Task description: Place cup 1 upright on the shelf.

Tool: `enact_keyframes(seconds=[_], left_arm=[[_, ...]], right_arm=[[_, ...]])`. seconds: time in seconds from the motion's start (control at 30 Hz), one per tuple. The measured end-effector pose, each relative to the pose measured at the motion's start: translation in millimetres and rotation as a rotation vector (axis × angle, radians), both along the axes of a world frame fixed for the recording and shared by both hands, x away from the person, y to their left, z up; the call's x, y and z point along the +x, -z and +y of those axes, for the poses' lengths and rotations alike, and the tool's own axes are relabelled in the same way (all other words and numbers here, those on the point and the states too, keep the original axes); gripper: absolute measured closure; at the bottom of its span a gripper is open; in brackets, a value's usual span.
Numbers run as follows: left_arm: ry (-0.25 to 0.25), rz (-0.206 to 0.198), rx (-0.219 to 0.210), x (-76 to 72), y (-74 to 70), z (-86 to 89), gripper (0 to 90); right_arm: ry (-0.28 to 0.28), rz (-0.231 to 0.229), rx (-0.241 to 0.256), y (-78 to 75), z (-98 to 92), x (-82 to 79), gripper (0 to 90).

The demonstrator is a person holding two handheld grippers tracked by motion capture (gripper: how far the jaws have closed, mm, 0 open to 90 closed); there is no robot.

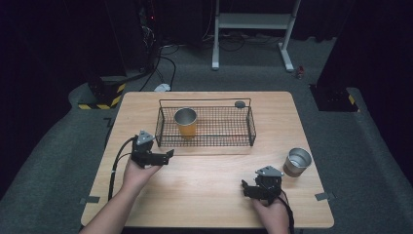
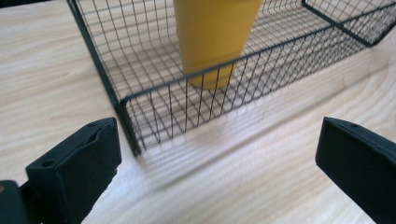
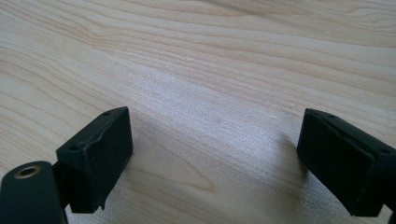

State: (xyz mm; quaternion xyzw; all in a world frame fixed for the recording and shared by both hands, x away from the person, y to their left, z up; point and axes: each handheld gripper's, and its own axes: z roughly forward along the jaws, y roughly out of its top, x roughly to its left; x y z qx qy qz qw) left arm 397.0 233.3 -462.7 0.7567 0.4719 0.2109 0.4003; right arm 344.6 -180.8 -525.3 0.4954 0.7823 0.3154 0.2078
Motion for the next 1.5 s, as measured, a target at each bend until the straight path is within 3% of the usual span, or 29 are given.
enact_keyframes(seconds=[0.27,0.43,0.63,0.83,0.93,1.07,1.5], left_arm=[[0.017,0.018,0.003,-20.3,13.9,9.2,0.9],[0.040,0.069,0.015,-36.6,36.4,17.3,1.2],[0.036,0.102,0.062,-48.2,55.0,26.5,1.2],[0.009,0.132,0.051,-53.6,64.8,30.5,1.2],[0.007,0.124,0.053,-56.7,65.1,30.7,2.9],[-0.005,0.101,0.125,-59.2,66.9,22.9,3.5],[0.007,0.086,0.120,-63.4,67.5,23.5,6.1]], right_arm=[[0.002,0.001,0.001,-0.1,0.2,-0.2,10.3],[-0.006,0.002,0.003,-0.2,-0.8,-0.9,10.2],[0.014,-0.006,0.017,-1.8,-5.1,-3.5,13.3],[0.020,-0.044,0.019,-6.6,-11.2,-8.4,13.6],[0.045,-0.074,0.008,-10.5,-17.8,-14.0,13.6],[0.079,-0.108,0.000,-13.2,-26.2,-16.9,13.2],[0.215,-0.161,0.000,-21.0,-58.4,-28.7,12.4]])
